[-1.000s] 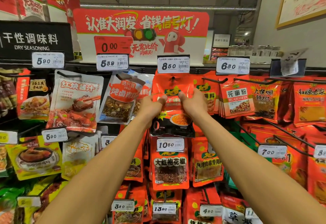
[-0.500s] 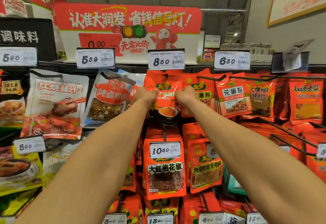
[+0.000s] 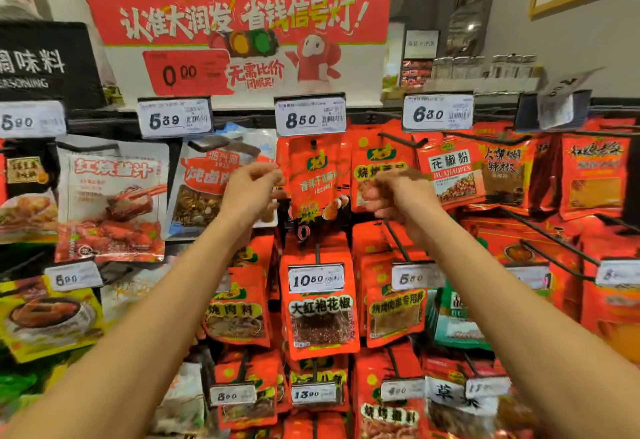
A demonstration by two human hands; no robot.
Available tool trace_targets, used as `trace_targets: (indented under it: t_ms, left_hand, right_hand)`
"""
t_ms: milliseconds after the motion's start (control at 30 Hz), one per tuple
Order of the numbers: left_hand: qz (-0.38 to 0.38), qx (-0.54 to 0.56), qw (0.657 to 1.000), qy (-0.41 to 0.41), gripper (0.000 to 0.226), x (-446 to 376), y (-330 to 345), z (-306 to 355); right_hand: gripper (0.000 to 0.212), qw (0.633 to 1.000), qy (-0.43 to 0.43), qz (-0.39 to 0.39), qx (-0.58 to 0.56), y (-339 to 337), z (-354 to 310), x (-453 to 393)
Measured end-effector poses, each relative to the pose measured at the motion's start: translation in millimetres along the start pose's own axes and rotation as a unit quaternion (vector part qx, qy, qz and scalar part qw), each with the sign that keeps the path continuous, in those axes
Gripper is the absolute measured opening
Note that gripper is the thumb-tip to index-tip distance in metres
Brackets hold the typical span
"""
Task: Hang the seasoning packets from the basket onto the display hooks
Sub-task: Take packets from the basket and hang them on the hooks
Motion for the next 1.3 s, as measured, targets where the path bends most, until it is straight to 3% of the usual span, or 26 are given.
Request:
trace_targets:
  t_ms: [267,467,633,867,967,1067,1200,1300]
  left_hand:
    - [-0.044,0.066,0.994,-0.071,0.015,135,36,0]
    - [-0.085,0.067,0.967,-0.230,0.016,255,129,-91]
    - [-0.098,0.030,0.901,-0.421,0.014,354,197,-194]
    - [-0.082,-0.026,0.786,-0.612,0.020,475,232,-336]
    - [-0.074,-0.044,0.753,-0.653,0.026,523,237,-406]
    - [-0.040,-0.053,0.722,-0.688,0.029,566,236,-481]
    - [-0.058,-0.100,0.690,-0.715,0.014,617,236,-572]
    - [-0.064,-0.135,0.680,-0.718,0.014,647,234,-633]
  right_hand:
    - [0.022,0.998,-0.023,-0.026,-0.049,-96,38,97]
    - [0.022,0.994,0.105,-0.017,-0.022,-192,158,158]
    - [0.020,0.962,0.273,0.011,0.012,-260,280,215]
    - [0.027,0.874,0.465,0.063,0.123,-329,467,308]
    - [0.024,0.841,0.511,0.101,0.147,-345,560,351]
    - [0.013,0.800,0.572,0.072,0.166,-354,649,384]
    - [0.031,0.784,0.564,0.067,0.249,-366,751,417]
    - [0.034,0.771,0.556,0.028,0.310,-368,812,435]
Point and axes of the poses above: each hand's wrist, its own x-axis away from the middle knuckle, its own y-axis out of the palm, z = x × y, the point moved 2 cm from there along -x, towards the middle knuckle, and after that the axes turned 4 degrees about -x, right-handed, at the moved point
